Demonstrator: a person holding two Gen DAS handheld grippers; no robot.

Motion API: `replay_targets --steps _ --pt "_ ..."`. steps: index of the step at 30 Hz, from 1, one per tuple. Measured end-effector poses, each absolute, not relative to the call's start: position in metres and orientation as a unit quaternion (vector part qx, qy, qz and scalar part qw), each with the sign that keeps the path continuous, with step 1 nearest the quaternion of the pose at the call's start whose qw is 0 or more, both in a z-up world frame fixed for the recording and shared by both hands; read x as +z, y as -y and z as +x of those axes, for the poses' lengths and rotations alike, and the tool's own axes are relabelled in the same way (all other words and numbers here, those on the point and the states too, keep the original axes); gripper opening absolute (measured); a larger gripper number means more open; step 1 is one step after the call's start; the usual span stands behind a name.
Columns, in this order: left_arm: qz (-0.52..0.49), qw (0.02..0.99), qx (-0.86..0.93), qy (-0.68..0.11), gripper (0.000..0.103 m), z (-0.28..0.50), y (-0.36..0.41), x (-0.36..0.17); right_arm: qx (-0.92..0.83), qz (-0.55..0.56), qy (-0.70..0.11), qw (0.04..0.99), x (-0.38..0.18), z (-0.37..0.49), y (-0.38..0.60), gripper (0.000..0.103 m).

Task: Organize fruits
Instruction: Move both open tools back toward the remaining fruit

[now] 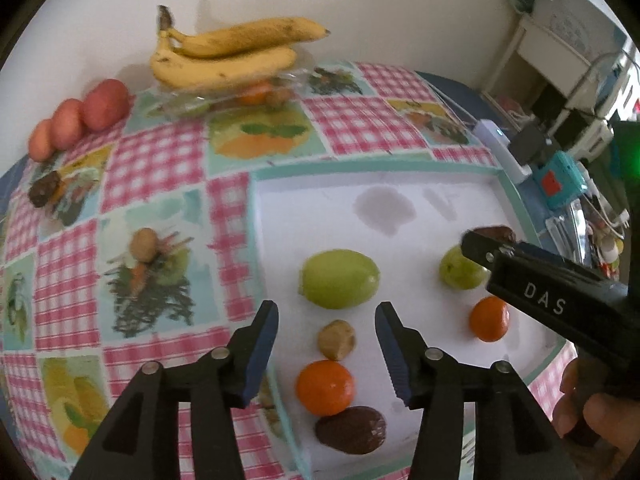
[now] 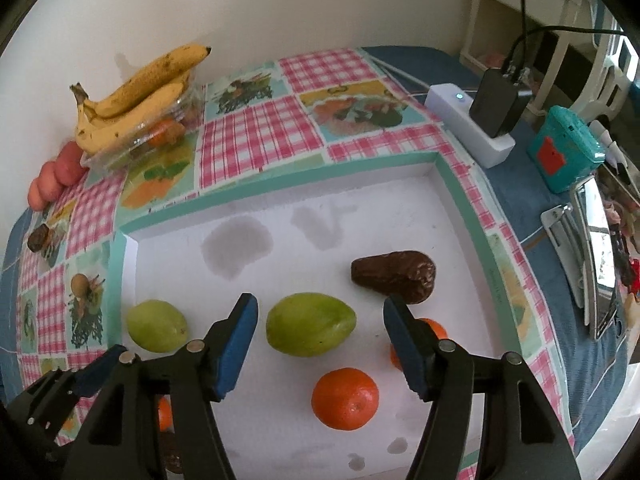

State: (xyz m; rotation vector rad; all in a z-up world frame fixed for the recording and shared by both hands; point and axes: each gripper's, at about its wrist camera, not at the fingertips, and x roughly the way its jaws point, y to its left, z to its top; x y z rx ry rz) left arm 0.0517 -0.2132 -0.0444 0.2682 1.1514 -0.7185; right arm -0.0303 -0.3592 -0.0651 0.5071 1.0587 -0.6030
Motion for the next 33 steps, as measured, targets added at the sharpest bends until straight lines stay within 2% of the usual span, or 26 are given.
replay_targets --steps 6,12,14,16,17,18,26,28,30,33 --pt "0.066 0.786 -0.282 -0.546 0.062 0.079 0.177 -0.032 -0.284 0.24 -0.489 0.789 -0.064 -0.033 0.362 0.067" --pt "0.021 0.792 -0.197 -0.577 0.083 0.105 0.138 -0.036 -0.275 0.231 -0.493 0.793 -0.063 -0.03 0.355 0.067" --pt "0.02 0.794 -0.171 -0.583 0.096 0.11 0.127 -0.041 -0.268 0.227 -0.493 0.796 -0.062 -0.027 0.351 0.067" --pt "0.015 0.794 -0.149 -0.589 0.101 0.115 0.118 -0.048 -0.261 0.223 -0.493 0.8 -0.062 -0.025 0.347 0.075" --pt "0.011 0.793 -0.143 -0.592 0.102 0.117 0.114 -0.05 -0.259 0.221 -0.493 0.801 -0.062 -0.024 0.345 0.083" --pt "0.008 0.793 -0.138 -0.593 0.102 0.116 0.113 -0.052 -0.257 0.218 -0.494 0.802 -0.063 -0.023 0.344 0.087" --pt "-0.002 0.791 -0.112 -0.601 0.103 0.119 0.102 -0.064 -0.252 0.208 -0.502 0.801 -0.07 -0.02 0.34 0.088" --pt "0.0 0.792 -0.113 -0.6 0.103 0.118 0.103 -0.064 -0.251 0.208 -0.502 0.801 -0.071 -0.019 0.339 0.09" --pt "0.002 0.793 -0.115 -0.598 0.103 0.118 0.102 -0.063 -0.251 0.206 -0.499 0.804 -0.071 -0.019 0.338 0.096" --pt "0.01 0.796 -0.121 -0.593 0.103 0.121 0.103 -0.058 -0.252 0.202 -0.492 0.808 -0.068 -0.019 0.337 0.097"
